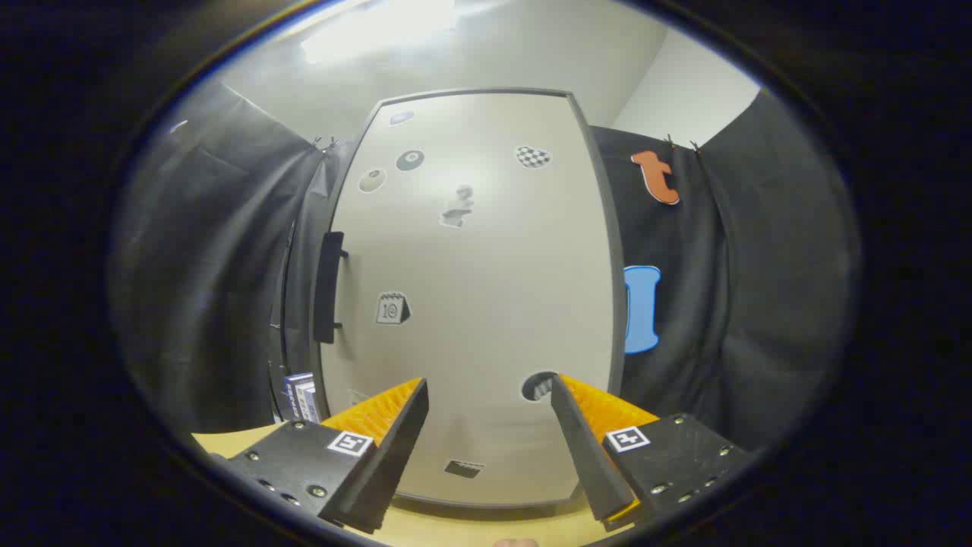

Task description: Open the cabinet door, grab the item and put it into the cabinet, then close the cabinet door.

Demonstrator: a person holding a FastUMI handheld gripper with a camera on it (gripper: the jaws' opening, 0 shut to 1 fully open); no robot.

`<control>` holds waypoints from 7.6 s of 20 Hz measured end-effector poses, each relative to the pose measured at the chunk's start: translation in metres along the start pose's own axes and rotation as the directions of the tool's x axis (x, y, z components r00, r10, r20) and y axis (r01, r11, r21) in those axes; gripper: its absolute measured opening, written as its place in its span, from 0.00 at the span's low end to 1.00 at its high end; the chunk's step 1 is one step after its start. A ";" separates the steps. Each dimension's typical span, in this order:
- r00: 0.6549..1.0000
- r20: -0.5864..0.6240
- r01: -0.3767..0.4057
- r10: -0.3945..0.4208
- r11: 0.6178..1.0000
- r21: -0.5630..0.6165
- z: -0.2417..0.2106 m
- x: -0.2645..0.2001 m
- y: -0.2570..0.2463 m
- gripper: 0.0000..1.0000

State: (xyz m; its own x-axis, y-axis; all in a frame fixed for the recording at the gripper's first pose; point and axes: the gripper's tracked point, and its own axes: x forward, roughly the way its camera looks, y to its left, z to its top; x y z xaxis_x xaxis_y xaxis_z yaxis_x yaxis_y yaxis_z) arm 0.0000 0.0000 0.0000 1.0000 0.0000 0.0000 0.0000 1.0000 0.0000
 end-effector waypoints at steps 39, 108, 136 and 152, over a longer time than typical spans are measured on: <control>1.000 -0.029 -0.008 0.005 0.994 -0.107 0.056 0.108 0.193 0.95; 0.955 -0.274 0.150 -0.111 0.981 0.125 0.073 -0.049 0.068 0.07; 0.968 -0.241 0.131 -0.065 0.954 0.268 0.064 -0.097 -0.112 0.01; 0.991 -0.062 -0.095 0.115 0.960 0.265 0.134 -0.128 -0.032 0.01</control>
State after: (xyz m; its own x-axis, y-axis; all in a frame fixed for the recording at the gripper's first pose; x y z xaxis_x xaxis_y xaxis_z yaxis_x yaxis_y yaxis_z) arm -0.1277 -0.0324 0.1339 0.9914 0.1153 -0.0623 -0.0949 0.9596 0.2649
